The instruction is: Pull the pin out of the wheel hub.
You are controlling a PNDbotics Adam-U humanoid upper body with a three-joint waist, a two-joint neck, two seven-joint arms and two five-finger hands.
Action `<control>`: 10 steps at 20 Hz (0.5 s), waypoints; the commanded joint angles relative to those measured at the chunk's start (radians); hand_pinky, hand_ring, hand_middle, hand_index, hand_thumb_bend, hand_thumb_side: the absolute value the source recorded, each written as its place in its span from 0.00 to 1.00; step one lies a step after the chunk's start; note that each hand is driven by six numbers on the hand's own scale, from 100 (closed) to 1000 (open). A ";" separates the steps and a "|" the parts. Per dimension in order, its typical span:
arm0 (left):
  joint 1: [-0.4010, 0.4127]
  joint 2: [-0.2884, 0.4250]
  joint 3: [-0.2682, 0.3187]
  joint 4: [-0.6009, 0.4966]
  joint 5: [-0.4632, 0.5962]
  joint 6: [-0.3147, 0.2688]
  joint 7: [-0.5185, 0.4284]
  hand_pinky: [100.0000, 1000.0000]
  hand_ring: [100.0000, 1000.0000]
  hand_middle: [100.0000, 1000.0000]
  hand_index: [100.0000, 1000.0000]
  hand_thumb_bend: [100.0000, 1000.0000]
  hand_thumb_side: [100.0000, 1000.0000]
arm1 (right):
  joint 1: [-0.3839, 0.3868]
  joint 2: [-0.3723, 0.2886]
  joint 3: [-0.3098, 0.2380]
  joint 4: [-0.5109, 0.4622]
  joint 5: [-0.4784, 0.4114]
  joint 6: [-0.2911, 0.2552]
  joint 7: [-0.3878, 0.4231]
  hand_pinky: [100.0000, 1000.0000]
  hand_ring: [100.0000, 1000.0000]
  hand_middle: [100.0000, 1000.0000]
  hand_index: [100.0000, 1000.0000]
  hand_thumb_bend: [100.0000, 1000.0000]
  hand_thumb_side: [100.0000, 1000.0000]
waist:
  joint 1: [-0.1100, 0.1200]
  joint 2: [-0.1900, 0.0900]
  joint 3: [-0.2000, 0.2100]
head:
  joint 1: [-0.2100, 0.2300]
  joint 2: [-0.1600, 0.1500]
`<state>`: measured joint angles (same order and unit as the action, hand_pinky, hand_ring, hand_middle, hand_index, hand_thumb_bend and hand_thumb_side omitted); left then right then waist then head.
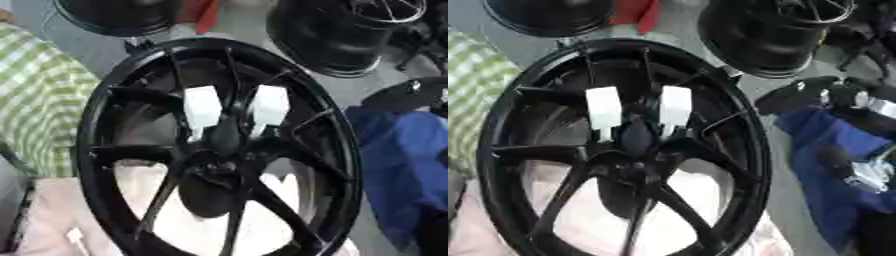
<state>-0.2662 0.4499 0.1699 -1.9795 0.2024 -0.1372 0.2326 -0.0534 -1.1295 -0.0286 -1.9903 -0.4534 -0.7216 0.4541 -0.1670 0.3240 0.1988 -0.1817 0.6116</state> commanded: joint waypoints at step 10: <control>-0.030 0.017 -0.009 -0.021 0.016 0.002 -0.015 0.87 0.57 0.54 0.82 0.20 0.49 | -0.076 -0.037 -0.043 -0.010 0.011 0.022 -0.051 0.84 0.87 0.78 0.84 0.12 0.44 | -0.001 -0.015 0.032 | -0.032 -0.022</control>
<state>-0.2833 0.4495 0.1603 -1.9795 0.2115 -0.1344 0.2227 -0.1202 -1.1306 -0.0509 -1.9904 -0.4491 -0.7033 0.4169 -0.1754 0.3242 0.2326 -0.2072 0.6033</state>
